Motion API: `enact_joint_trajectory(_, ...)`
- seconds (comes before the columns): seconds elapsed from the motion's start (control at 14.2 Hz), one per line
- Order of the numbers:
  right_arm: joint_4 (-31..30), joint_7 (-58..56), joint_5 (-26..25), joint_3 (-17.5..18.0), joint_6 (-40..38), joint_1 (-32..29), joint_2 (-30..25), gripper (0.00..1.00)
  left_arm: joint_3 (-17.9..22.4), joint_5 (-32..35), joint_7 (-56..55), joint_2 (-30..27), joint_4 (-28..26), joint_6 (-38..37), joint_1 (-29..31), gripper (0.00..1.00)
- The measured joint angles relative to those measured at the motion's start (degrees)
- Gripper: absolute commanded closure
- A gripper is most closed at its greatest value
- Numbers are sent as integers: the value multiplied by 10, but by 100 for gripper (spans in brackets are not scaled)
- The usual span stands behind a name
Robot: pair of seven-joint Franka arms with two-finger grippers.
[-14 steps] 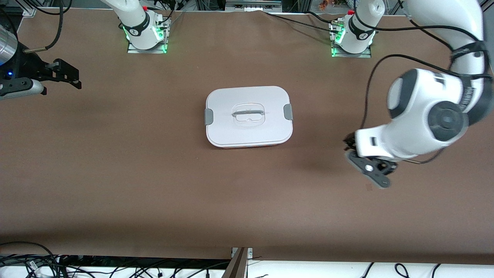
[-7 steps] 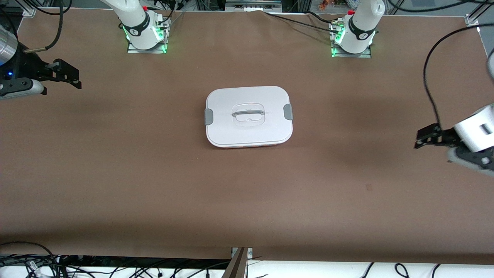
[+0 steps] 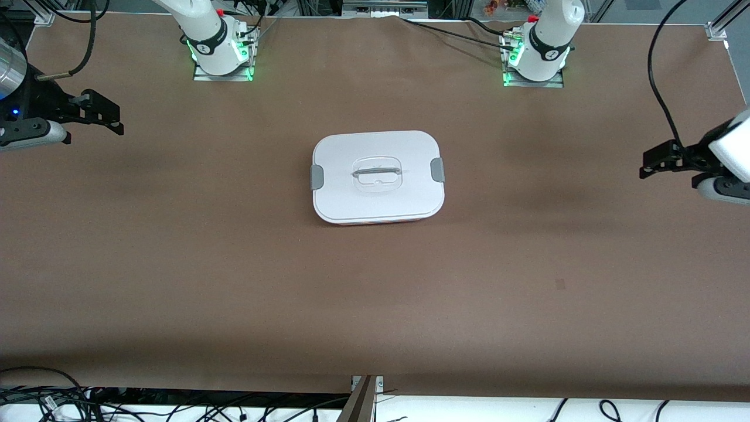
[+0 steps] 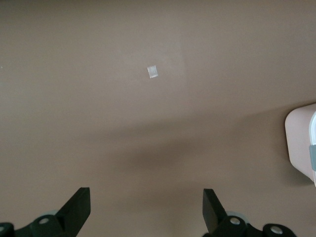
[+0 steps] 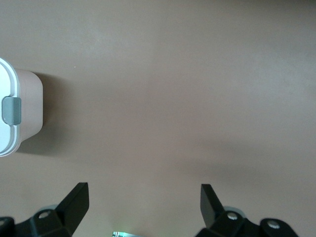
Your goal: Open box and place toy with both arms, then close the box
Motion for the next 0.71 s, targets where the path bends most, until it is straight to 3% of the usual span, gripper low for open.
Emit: enact_joint_trajectory(0.71,0,0,0,0,0,0,0,0,-1,3,-5,2,-15,1,8,0)
